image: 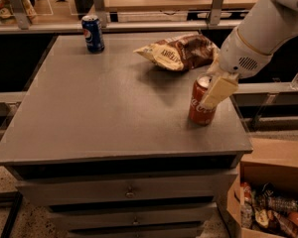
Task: Pick coke can
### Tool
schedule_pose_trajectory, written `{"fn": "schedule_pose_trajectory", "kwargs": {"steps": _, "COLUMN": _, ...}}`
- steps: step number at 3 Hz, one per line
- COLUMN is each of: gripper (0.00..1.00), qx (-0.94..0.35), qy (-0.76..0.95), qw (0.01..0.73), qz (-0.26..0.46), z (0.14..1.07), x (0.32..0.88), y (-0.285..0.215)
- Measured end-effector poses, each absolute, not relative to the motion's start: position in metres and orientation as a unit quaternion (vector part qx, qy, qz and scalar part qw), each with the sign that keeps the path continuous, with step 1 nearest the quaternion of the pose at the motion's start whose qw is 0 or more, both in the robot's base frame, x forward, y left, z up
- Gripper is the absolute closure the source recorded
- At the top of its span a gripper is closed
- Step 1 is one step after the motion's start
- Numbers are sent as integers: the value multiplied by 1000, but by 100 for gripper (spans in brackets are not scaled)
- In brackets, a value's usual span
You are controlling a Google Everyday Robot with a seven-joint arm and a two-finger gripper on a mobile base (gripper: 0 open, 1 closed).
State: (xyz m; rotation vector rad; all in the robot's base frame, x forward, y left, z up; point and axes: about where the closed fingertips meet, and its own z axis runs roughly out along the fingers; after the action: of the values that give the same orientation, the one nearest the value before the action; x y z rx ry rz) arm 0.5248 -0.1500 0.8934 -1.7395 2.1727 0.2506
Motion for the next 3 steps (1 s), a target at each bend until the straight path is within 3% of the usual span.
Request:
{"fn": "schedule_pose_trajectory", "kwargs": {"steps": 2, "gripper": 89, "qx": -609, "qy": 760, "qw": 193, "qz": 122, "z": 919, "x": 535, "y": -141}}
{"fn": "schedule_pose_trajectory", "kwargs": {"steps": 3, "gripper": 100, "qx": -609, "qy": 758, "qw": 202, "qz": 120, "z": 927, "x": 538, "y": -140}}
